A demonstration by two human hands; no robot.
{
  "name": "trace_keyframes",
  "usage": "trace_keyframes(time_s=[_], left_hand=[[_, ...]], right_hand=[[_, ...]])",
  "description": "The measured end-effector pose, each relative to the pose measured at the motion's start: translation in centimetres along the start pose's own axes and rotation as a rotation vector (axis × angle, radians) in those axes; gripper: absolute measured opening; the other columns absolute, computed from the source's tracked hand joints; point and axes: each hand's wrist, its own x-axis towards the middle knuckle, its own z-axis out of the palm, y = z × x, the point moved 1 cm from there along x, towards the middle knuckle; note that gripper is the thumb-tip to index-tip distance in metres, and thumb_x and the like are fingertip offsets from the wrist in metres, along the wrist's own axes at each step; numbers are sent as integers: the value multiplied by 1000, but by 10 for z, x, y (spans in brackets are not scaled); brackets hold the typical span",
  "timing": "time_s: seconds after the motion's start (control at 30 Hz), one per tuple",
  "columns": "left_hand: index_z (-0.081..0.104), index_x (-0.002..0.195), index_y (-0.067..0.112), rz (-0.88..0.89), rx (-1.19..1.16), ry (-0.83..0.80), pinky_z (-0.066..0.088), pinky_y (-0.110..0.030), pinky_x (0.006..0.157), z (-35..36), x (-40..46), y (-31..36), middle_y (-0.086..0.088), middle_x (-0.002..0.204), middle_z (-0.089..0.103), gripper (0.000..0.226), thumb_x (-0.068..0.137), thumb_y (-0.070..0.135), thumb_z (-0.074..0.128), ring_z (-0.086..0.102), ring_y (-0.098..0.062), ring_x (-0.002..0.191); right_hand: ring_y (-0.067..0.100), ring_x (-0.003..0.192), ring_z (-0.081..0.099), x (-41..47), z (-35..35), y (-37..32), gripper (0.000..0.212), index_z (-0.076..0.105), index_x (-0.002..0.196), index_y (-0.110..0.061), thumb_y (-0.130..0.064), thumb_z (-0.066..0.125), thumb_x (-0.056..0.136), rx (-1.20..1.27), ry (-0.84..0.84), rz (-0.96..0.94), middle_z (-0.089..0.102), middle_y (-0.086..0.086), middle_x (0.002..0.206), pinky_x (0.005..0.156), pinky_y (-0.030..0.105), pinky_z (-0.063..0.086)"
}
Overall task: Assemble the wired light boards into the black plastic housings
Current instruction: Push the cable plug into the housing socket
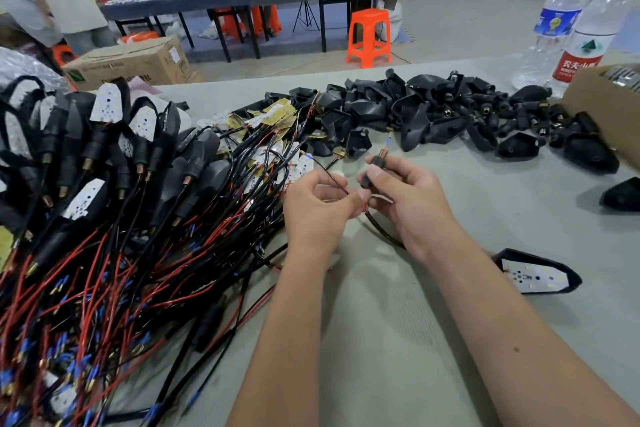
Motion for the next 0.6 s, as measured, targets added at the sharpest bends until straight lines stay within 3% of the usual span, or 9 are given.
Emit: trace_keyframes(time_s=[0.13,0.27,0.4,0.6], left_hand=[[64,82,1,-45,-167,21,61,-27,64,4,0,0,-15,72,74,13,91,-5,71,76,-27,65],[70,89,9,2,-180,48,62,-29,66,2,1,5,-10,86,78,14,101,9,62,76,-24,74],[71,97,11,30,-340,87,58,-25,62,-9,3,14,-6,88,77,14,104,13,59,73,-21,74],[75,111,14,134,226,33,50,-22,49,-11,6,3,-2,79,65,25,107,17,50,55,-9,54]], right_hand=[[19,81,66,3,-3,2,19,69,118,-6,-3,62,100,-6,64,-18,72,10,87,73,27,56],[15,77,63,3,-5,1,22,71,117,-9,-1,62,99,-12,62,1,68,8,87,66,23,56],[19,72,60,2,-4,2,21,71,118,-9,-3,61,100,-11,84,25,67,7,81,60,24,54],[15,72,66,0,-4,1,22,69,121,-8,-4,63,100,28,102,-20,73,3,80,61,22,53]])
